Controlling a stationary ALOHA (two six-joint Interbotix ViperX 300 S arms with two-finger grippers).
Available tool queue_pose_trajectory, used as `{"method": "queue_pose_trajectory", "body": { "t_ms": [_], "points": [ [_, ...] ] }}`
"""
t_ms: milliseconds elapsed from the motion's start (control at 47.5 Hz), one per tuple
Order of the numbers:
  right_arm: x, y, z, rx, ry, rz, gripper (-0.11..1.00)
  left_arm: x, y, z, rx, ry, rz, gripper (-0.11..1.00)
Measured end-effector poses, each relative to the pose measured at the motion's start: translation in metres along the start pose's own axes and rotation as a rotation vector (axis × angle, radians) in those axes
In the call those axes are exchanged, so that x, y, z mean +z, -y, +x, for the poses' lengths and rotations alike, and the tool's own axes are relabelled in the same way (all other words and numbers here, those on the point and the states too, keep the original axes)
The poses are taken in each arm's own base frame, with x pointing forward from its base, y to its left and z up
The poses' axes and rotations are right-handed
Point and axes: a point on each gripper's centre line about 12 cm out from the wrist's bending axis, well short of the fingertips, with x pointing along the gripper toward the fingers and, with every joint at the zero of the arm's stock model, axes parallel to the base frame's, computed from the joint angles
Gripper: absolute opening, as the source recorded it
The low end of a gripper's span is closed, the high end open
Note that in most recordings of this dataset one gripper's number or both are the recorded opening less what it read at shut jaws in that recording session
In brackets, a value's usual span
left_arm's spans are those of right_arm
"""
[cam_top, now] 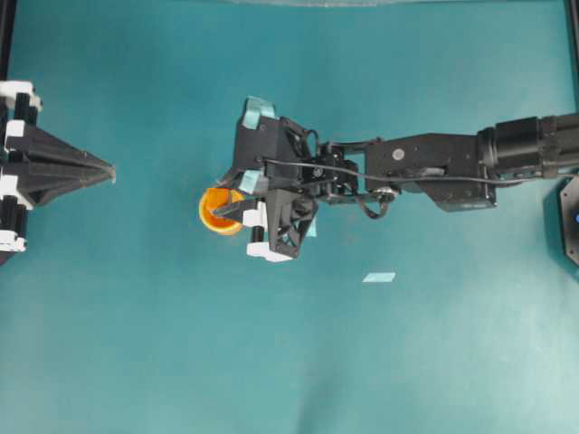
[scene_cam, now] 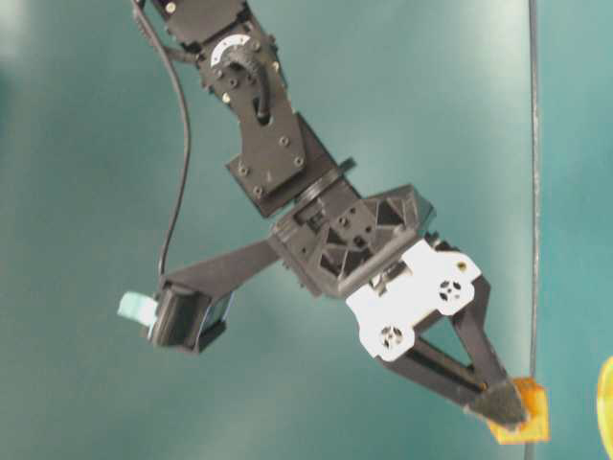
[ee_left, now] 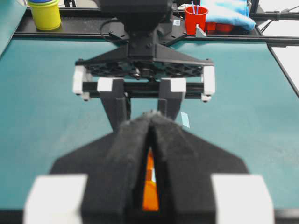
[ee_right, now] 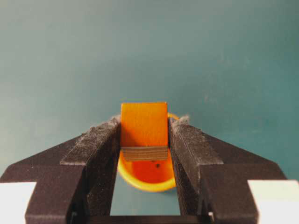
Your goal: Move the block toward the cup with right arm.
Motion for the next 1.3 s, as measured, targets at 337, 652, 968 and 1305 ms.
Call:
{"method": "queue_pose_trajectory", "body": {
  "t_ms": [337,652,968,1305],
  "points": [
    [0.004,0.002,-0.001,0.000,0.037,0.002,0.41,0.000,0.000,0.000,0.000,0.000,0.000,0.00],
    [0.006,0.005,-0.002,-0.005,0.042,0.005,0.41,0.000,0.000,0.000,0.000,0.000,0.000,0.00],
    [0.018,0.005,-0.011,-0.004,0.076,0.007,0.41,0.000,0.000,0.000,-0.002,-0.002,0.000,0.00],
    [0.019,0.005,-0.012,-0.004,0.078,0.007,0.41,0.000,0.000,0.000,0.000,-0.002,0.000,0.00]
  ]
}}
